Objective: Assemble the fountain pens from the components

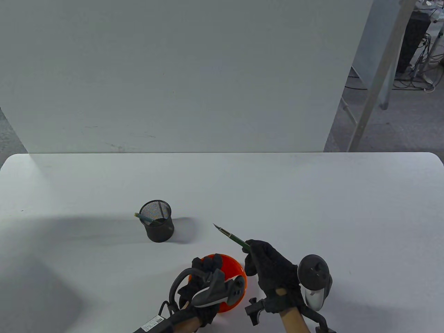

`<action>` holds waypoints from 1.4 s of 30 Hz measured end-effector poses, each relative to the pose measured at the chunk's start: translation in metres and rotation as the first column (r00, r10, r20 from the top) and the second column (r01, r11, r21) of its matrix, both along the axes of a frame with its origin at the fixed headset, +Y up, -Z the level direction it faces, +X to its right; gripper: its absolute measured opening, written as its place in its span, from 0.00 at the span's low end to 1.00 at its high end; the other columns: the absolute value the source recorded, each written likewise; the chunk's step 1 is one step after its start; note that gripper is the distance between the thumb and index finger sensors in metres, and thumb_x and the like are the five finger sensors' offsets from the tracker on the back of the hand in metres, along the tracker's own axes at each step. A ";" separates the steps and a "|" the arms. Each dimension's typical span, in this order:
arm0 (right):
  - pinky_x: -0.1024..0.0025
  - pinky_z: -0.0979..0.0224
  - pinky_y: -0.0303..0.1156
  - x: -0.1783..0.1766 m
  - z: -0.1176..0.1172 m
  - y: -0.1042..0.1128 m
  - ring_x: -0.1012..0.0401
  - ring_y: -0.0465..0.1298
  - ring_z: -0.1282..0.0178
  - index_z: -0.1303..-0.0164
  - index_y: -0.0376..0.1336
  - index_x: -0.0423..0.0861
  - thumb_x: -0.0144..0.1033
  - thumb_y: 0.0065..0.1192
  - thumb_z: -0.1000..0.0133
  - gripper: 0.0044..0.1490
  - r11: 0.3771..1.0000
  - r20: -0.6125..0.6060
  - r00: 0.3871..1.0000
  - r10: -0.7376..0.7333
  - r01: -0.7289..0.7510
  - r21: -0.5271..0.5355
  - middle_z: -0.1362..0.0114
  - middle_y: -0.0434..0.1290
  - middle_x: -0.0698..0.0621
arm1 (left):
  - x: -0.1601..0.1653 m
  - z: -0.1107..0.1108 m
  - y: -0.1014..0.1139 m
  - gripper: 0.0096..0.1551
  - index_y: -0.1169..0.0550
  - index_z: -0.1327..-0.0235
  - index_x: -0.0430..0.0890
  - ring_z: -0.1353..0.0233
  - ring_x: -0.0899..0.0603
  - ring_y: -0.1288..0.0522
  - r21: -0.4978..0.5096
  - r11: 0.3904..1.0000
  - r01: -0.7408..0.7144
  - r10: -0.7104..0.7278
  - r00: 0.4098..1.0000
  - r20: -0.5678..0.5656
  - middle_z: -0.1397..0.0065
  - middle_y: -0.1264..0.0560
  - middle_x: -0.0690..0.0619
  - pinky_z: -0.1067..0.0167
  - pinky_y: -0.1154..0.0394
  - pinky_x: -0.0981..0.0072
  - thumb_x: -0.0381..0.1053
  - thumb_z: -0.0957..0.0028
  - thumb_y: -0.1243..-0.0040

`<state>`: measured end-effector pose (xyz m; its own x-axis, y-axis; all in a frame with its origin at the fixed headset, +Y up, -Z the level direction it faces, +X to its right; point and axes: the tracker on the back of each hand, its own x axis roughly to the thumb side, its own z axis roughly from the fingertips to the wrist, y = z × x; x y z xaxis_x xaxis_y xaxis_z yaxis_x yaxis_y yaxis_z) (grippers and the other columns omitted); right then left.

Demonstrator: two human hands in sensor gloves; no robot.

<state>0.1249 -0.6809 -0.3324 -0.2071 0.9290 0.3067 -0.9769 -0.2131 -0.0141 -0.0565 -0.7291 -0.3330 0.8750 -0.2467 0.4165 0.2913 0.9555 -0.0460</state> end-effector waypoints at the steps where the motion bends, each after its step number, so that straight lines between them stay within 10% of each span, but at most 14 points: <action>1: 0.53 0.43 0.79 -0.001 0.000 0.000 0.60 0.83 0.59 0.38 0.70 0.39 0.53 0.49 0.34 0.33 1.000 -0.001 1.000 0.002 -0.002 -0.002 0.57 0.80 0.56 | -0.001 0.000 0.001 0.27 0.12 0.45 0.35 0.25 0.29 0.44 0.021 1.000 0.002 -0.002 1.000 0.004 0.15 0.45 0.38 0.31 0.46 0.27 0.50 0.51 0.29; 11: 0.51 0.42 0.78 0.005 0.002 0.002 0.59 0.82 0.56 0.35 0.69 0.40 0.51 0.50 0.35 0.31 1.000 0.039 0.999 0.004 -0.004 0.015 0.53 0.79 0.54 | -0.055 -0.006 0.046 0.30 0.25 0.38 0.45 0.24 0.33 0.43 0.125 0.897 -0.423 0.436 0.894 -0.103 0.17 0.48 0.42 0.30 0.40 0.35 0.57 0.50 0.48; 17: 0.46 0.36 0.75 0.015 0.004 0.009 0.54 0.79 0.45 0.30 0.66 0.46 0.45 0.51 0.35 0.28 0.999 0.121 0.993 -0.003 -0.004 0.051 0.44 0.76 0.50 | -0.101 -0.008 0.058 0.28 0.35 0.29 0.56 0.37 0.43 0.21 0.074 0.616 -0.784 0.787 0.617 -0.014 0.23 0.35 0.45 0.40 0.24 0.46 0.56 0.44 0.56; 23: 0.43 0.33 0.72 0.014 0.007 0.010 0.51 0.74 0.39 0.29 0.65 0.49 0.43 0.47 0.35 0.26 0.991 0.156 0.983 0.093 -0.106 0.078 0.39 0.72 0.48 | -0.121 -0.013 0.055 0.27 0.35 0.28 0.58 0.43 0.46 0.21 -0.012 0.393 -0.919 0.918 0.393 -0.054 0.26 0.34 0.46 0.39 0.24 0.47 0.55 0.43 0.56; 42: 0.42 0.33 0.71 0.004 0.009 0.014 0.50 0.74 0.38 0.30 0.66 0.49 0.42 0.47 0.36 0.26 0.958 0.128 0.961 0.243 -0.259 0.123 0.39 0.71 0.48 | -0.114 -0.012 0.047 0.27 0.35 0.27 0.60 0.38 0.45 0.23 -0.041 0.423 -0.905 0.904 0.425 -0.045 0.25 0.35 0.47 0.35 0.27 0.45 0.55 0.43 0.57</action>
<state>0.1292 -0.6668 -0.3237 -0.4681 0.7933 0.3894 -0.8828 -0.4397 -0.1653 -0.1707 -0.6821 -0.3447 0.5876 0.7111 0.3861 -0.7401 0.6652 -0.0985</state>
